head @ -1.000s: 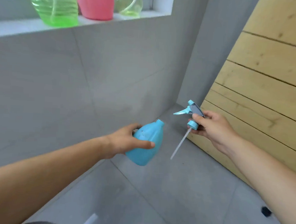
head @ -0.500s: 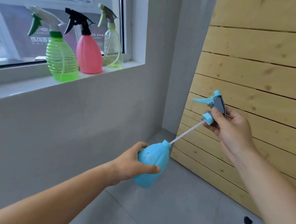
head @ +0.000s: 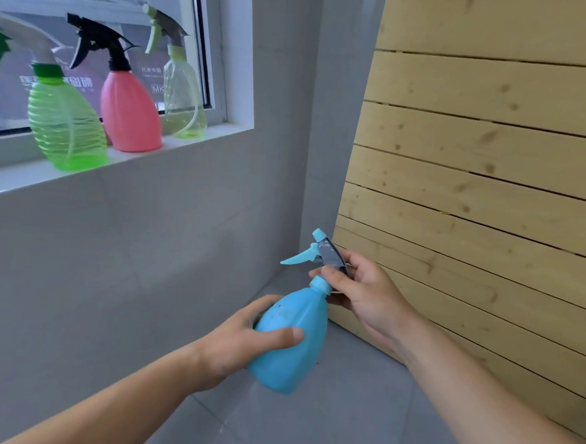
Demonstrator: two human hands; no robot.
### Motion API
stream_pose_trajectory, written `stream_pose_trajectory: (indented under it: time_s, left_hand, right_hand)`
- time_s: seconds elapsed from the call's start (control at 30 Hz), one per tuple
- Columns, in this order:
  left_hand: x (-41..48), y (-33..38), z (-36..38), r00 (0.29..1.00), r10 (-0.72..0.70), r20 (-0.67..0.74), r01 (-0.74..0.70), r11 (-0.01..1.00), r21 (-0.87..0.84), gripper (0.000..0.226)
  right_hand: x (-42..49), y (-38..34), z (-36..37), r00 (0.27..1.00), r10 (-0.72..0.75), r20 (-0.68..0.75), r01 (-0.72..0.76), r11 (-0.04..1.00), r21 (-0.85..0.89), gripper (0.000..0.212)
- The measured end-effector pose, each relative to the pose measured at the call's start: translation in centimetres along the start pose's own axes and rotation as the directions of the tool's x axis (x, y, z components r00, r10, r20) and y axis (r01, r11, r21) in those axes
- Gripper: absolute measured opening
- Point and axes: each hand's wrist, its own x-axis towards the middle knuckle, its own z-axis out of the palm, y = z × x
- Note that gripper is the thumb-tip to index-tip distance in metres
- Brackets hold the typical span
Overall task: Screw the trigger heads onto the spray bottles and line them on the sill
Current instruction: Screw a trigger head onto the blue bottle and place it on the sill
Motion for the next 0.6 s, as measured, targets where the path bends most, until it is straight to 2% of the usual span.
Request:
stream_pose_trajectory:
  time_s: [0.2,0.33,0.47,0.53,0.6]
  left_hand:
    - [-0.47,0.21,-0.63,0.995,-0.043,0.087,0.053,0.991,-0.127,0.064]
    - [-0.5,-0.04,-0.89,0.982,-0.061,0.181,0.103,0.966,-0.239,0.074]
    - [-0.39,-0.58,-1.07,0.973,-0.068,0.22,0.132,0.948,-0.289,0.075]
    - [-0.39,-0.24,-0.84,0.983,-0.071,0.168,0.112,0.962,-0.25,0.073]
    - [-0.33,0.24,-0.32,0.997,-0.056,0.06,0.063,0.99,-0.124,0.069]
  right_hand:
    - [-0.05,-0.32,-0.84,0.973,0.041,0.226,-0.055,0.997,0.055,0.037]
    - [0.09,-0.29,-1.1,0.949,0.021,0.313,-0.057,0.993,0.106,0.042]
    - [0.21,0.11,-1.03,0.946,0.004,0.325,-0.039,0.994,0.101,0.044]
    - [0.32,0.23,-1.01,0.951,0.021,0.308,-0.058,0.992,0.109,0.043]
    - [0.47,0.42,-0.86,0.974,0.051,0.221,-0.068,0.995,0.067,0.035]
